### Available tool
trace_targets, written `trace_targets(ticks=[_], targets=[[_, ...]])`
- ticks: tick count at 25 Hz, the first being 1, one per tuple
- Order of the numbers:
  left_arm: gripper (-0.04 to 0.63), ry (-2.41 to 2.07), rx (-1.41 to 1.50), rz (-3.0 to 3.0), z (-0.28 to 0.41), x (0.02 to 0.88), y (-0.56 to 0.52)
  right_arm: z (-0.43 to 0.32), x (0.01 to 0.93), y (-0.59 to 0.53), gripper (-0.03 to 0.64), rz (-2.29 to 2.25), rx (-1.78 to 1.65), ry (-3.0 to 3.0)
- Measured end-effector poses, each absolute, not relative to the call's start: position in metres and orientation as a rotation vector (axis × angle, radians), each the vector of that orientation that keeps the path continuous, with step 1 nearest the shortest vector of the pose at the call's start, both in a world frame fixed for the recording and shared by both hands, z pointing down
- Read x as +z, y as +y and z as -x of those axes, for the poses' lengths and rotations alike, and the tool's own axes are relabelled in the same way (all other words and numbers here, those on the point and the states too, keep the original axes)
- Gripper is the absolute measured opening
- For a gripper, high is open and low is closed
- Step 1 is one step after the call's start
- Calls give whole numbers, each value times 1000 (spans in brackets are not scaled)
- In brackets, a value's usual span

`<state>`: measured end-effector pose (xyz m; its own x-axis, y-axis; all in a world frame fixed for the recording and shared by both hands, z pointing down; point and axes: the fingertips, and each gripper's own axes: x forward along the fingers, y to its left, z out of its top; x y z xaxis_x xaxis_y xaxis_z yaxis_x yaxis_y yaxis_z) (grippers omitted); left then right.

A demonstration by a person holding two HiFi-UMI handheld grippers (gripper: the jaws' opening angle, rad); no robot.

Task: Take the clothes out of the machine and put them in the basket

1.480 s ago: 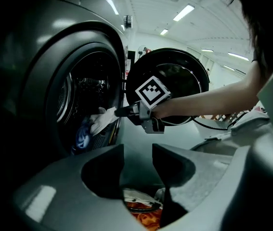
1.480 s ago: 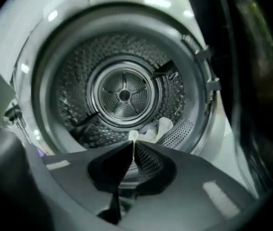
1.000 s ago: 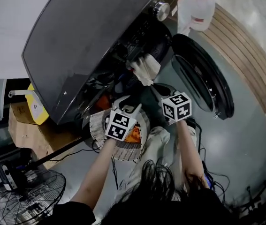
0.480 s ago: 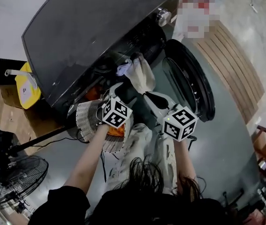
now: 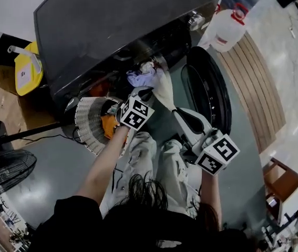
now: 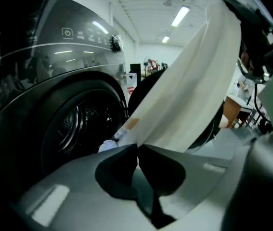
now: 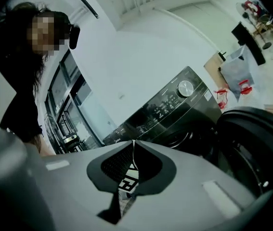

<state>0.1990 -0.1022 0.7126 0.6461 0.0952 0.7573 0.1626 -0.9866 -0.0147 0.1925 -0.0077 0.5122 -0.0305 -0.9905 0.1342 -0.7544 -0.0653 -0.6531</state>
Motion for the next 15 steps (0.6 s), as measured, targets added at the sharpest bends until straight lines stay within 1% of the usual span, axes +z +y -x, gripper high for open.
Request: trace_targets(ticks=[6,10,15], targets=[[5,-97,-1138,3029,-193,669,-99,-202,504,22,34,1870,-842,1836],[5,22,-946,3226,-178,614,-107,-206,503,35,34,1873,-863,1860],[5,78,-753,3249,-163,539,-107,-202,498,40,34,1871,-898,1899]])
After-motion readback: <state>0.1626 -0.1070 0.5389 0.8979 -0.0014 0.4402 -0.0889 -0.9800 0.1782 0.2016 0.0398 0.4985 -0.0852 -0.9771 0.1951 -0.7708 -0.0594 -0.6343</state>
